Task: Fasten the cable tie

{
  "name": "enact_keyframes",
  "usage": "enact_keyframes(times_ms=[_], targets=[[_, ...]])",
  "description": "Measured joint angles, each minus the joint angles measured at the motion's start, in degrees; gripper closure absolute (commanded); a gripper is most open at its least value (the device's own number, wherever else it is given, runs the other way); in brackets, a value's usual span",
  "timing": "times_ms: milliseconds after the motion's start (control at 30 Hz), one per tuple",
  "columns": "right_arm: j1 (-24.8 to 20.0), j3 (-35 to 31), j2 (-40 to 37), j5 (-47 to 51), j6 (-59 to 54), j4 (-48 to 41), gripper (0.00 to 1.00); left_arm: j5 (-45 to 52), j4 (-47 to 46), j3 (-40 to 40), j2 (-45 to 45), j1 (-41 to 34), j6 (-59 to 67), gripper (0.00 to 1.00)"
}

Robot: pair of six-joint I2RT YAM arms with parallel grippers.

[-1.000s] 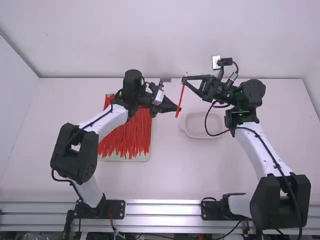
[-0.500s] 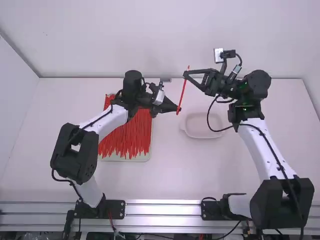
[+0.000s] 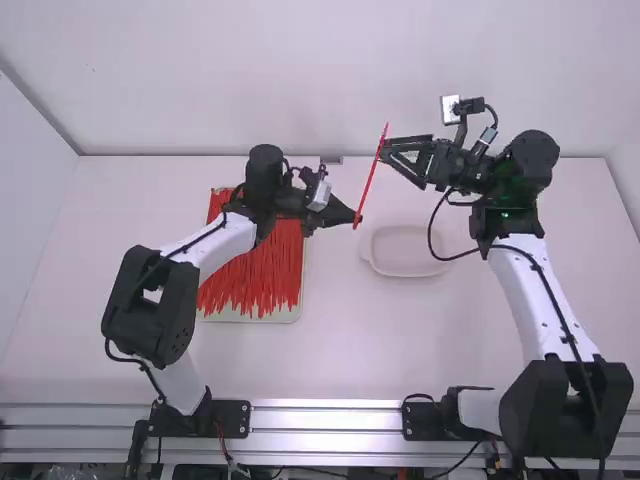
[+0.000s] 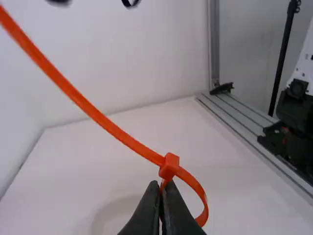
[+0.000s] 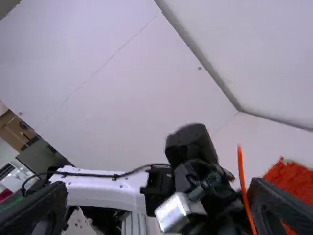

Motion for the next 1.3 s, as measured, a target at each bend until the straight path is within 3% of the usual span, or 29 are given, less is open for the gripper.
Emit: enact_keyframes(times_ms=[333, 533, 800, 867, 900, 1100, 1267, 1300], targets=[[-2.6, 0.3, 0.0, -2.2, -18.3, -27.1, 0.02, -1.3, 7.7, 0.0, 0.0, 0.0, -7.6, 0.98], [-0.7, 0.3, 0.0, -1.8, -26.6, -35.0, 0.0, -1.7, 9.7, 0.0, 0.0, 0.0, -10.1, 0.98], [4.5, 0.3, 0.0, 4.3, -32.0, -40.1, 0.27, -2.1, 11.8, 0.0, 0.0, 0.0, -12.9, 0.98], [6.0, 0.3, 0.0, 5.7, -33.0, -40.0, 0.46, -2.1, 11.8, 0.0, 0.0, 0.0, -13.0, 0.98], [6.4, 0.3, 0.0, 6.1, -33.1, -40.0, 0.5, -2.1, 11.8, 0.0, 0.0, 0.0, -13.1, 0.98], [7.6, 0.3, 0.0, 8.0, -33.7, -40.2, 0.66, -2.4, 12.2, 0.0, 0.0, 0.0, -13.9, 0.98], [7.6, 0.3, 0.0, 8.7, -34.0, -41.1, 0.7, -3.3, 12.2, 0.0, 0.0, 0.0, -15.1, 0.98], [7.6, 0.3, 0.0, 8.7, -34.0, -41.4, 0.75, -3.4, 12.2, 0.0, 0.0, 0.0, -15.2, 0.98]])
